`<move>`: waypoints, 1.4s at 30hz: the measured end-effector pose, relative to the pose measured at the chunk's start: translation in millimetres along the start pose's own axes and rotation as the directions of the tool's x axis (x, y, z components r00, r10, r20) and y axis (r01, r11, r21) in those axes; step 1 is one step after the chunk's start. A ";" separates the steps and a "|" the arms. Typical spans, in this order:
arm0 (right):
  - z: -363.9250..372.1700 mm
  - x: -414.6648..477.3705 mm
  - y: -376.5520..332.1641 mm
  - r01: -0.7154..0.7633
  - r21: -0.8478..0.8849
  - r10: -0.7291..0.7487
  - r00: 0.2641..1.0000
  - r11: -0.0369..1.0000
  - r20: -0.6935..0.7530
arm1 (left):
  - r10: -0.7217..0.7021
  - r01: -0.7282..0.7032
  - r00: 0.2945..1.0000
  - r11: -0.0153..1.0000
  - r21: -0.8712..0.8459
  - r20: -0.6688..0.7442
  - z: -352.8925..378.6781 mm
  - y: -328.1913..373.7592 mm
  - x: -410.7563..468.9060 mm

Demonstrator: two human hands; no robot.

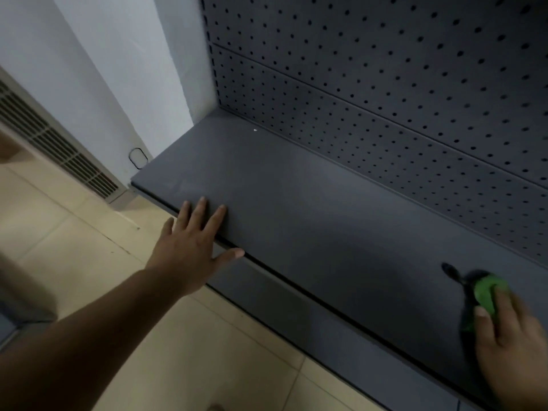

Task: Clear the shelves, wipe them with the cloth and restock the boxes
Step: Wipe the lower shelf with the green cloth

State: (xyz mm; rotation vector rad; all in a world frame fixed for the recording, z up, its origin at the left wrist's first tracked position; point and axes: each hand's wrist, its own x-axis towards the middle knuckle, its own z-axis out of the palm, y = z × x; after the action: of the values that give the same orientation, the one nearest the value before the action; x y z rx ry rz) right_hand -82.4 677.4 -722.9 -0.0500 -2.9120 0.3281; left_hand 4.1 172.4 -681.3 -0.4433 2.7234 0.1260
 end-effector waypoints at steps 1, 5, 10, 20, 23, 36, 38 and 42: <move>2.1 0.0 -0.8 0.026 -0.021 -0.027 0.999 0.999 -0.028 | -0.002 0.002 1.000 1.000 -0.012 -0.004 0.3 1.0 0.9; 0.9 -2.3 1.6 0.056 -0.062 -0.059 0.997 0.996 -0.040 | -0.009 0.009 1.000 0.998 -0.065 0.000 -3.3 7.6 2.9; 20.0 5.2 27.8 0.050 -0.189 -0.058 0.998 0.981 -0.039 | -0.012 0.014 0.999 0.997 -0.080 0.032 -4.3 9.5 2.2; 22.5 48.8 -66.4 -0.068 -0.194 0.129 0.938 0.979 0.323 | 0.009 -0.004 0.999 0.993 -0.117 0.037 -1.1 3.4 1.7; 33.6 67.4 -131.5 -0.013 -0.125 0.047 0.960 0.992 0.274 | 0.011 -0.006 0.999 0.994 -0.113 0.040 0.3 4.0 1.0; 74.6 28.6 -338.8 0.610 0.183 -0.628 0.683 0.771 0.372 | -0.004 0.010 0.997 0.997 -0.072 0.072 -3.8 2.5 2.4; 64.8 4.9 -328.7 0.650 0.212 -0.669 0.615 0.730 0.417 | 0.000 0.005 0.997 0.998 -0.057 0.079 -4.0 3.2 3.5; 40.1 -25.7 -289.6 0.737 0.225 -0.731 0.486 0.637 0.480 | 0.002 0.002 0.996 0.999 -0.046 0.090 -2.0 2.2 3.2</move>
State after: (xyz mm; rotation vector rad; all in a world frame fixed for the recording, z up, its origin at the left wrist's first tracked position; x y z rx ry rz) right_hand -68.7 385.0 -701.6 1.5012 -3.0584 0.1727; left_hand -0.1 173.3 -680.6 -0.4405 2.6369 0.2045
